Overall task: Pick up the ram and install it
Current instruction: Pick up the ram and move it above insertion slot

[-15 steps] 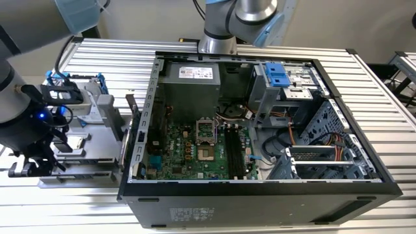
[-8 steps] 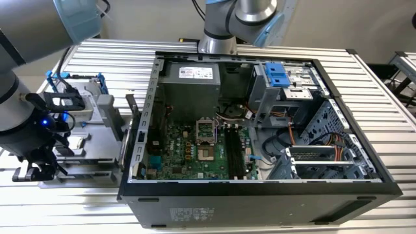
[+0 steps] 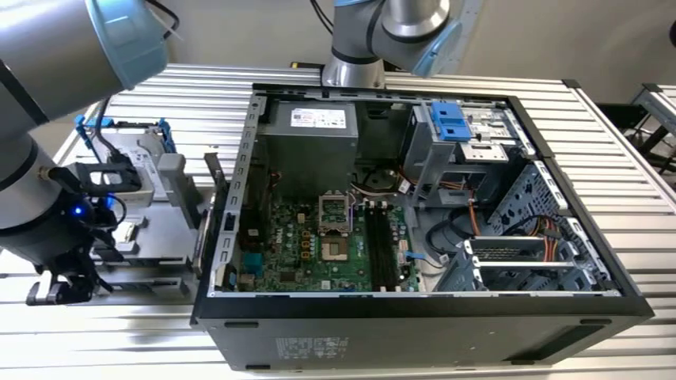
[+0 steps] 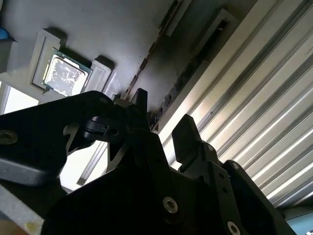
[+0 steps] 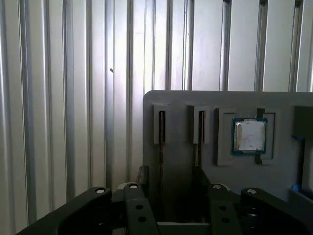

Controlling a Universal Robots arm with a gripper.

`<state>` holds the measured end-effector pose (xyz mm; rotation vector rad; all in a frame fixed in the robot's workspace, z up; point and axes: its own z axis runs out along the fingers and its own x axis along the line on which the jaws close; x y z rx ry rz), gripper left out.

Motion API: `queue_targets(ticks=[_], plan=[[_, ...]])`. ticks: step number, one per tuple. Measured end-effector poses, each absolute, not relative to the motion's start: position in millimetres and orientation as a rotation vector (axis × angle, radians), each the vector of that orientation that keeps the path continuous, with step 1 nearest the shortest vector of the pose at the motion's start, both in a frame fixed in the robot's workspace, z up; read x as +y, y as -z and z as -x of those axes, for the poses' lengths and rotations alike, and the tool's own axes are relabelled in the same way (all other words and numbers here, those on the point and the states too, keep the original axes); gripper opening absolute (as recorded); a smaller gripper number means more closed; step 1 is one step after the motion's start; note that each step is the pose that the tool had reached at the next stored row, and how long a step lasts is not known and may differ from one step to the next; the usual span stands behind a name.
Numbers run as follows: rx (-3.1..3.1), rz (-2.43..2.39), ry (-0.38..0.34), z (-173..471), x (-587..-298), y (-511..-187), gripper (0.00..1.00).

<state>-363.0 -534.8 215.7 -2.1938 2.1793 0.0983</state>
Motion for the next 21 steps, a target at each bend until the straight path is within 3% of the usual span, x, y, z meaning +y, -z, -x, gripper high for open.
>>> queue_targets(ticks=[21], plan=[[2.149, 2.222, -0.096, 366, -535, -192, 1.0]])
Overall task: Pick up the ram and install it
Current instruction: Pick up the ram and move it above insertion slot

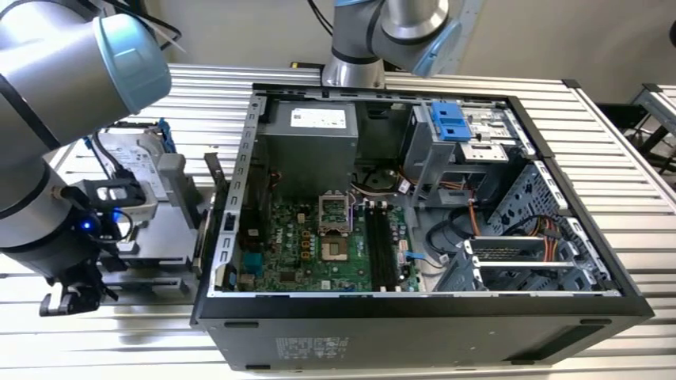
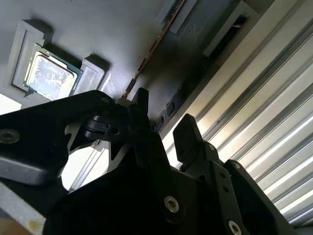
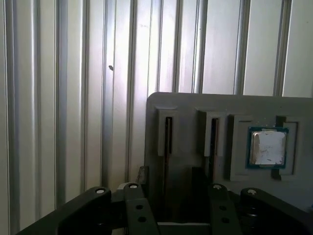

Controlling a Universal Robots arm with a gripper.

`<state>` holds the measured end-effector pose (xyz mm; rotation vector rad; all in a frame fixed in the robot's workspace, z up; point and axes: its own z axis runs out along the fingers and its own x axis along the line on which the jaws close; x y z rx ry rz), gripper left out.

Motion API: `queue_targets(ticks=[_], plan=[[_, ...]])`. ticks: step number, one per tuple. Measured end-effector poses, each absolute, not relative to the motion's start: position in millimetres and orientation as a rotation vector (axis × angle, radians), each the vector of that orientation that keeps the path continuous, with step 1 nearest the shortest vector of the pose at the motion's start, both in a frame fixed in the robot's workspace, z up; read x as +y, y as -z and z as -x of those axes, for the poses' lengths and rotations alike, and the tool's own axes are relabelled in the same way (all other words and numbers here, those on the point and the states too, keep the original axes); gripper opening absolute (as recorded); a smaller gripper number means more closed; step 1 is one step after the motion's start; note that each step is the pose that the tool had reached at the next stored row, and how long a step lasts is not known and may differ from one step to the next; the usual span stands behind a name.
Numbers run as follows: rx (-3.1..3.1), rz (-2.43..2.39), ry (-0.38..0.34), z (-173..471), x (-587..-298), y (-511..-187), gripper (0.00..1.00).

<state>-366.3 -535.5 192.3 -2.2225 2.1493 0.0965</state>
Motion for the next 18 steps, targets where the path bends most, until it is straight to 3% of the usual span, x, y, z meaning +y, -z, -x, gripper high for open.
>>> queue_targets(ticks=[14, 15, 18], plan=[[2.149, 2.222, -0.095, 366.3, -535.5, -192.2, 1.0], [2.149, 2.222, -0.095, 366.3, -535.5, -192.2, 0.0], [2.149, 2.222, -0.095, 366.3, -535.5, -192.2, 0.0]])
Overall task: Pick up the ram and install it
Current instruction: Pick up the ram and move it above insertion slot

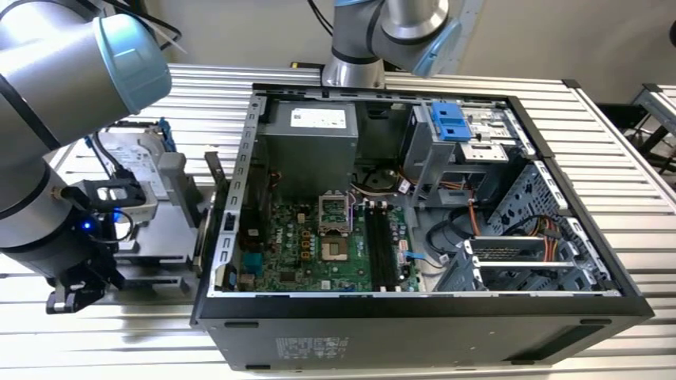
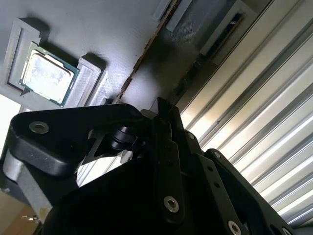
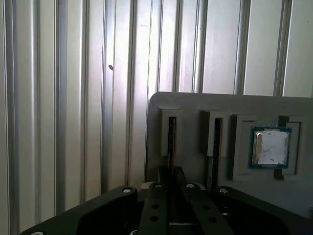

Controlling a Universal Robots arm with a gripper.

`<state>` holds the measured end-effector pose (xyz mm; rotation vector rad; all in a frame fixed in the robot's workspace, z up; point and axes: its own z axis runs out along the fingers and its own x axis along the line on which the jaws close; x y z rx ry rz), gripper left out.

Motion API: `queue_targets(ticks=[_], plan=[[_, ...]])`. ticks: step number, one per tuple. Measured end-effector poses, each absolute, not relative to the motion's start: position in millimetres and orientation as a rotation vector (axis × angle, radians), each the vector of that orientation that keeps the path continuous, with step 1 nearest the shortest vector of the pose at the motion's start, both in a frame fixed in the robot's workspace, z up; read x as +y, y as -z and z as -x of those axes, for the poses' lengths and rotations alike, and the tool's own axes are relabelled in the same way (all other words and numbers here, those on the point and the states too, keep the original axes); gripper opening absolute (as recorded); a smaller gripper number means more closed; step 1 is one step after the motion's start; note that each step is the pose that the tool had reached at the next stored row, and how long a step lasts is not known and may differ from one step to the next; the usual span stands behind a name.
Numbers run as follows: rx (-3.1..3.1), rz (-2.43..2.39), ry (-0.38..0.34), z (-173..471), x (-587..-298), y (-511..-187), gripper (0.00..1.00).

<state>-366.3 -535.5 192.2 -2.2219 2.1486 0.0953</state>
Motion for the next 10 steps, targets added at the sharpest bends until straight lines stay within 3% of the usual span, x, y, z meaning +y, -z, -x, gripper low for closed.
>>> queue_targets(ticks=[10], plan=[[2.148, 2.222, -0.095, 366.3, -535.4, -192.2, 0.0]])
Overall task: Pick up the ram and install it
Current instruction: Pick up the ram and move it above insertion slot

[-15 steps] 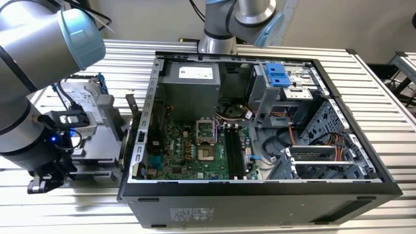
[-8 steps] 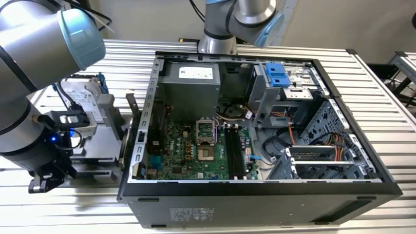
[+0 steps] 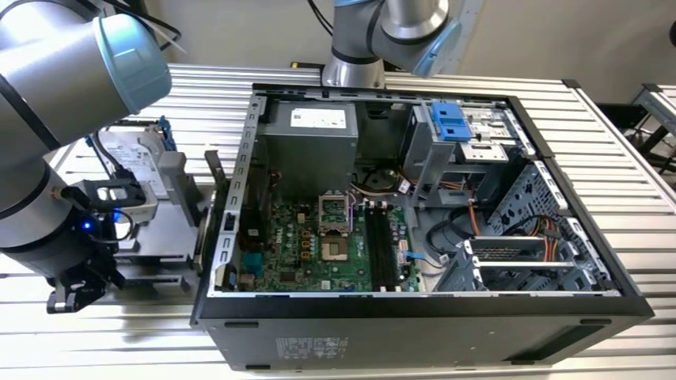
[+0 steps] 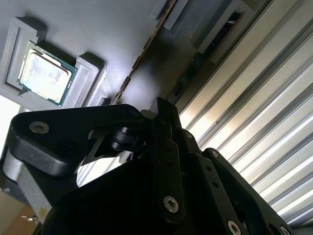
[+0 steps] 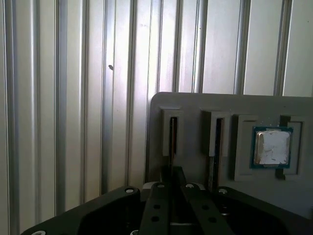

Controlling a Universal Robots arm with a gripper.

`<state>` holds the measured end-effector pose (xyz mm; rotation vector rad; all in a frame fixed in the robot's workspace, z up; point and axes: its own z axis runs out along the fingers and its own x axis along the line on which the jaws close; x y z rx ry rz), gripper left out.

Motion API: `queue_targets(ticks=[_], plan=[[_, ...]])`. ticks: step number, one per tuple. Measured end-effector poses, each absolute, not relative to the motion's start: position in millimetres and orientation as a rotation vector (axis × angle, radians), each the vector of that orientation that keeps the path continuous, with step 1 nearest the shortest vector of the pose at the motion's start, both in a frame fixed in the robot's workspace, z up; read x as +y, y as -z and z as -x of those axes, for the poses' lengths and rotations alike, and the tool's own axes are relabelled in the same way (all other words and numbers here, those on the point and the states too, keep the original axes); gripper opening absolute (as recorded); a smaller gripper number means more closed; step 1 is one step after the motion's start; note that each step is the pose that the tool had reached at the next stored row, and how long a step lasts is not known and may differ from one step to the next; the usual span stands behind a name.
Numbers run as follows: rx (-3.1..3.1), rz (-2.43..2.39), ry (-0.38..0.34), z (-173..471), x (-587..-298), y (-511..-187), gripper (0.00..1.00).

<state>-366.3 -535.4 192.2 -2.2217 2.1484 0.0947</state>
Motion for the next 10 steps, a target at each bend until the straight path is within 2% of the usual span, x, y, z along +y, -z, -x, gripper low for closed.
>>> queue_targets(ticks=[10], plan=[[2.148, 2.221, -0.094, 366.3, -535.5, -194.0, 0.0]])
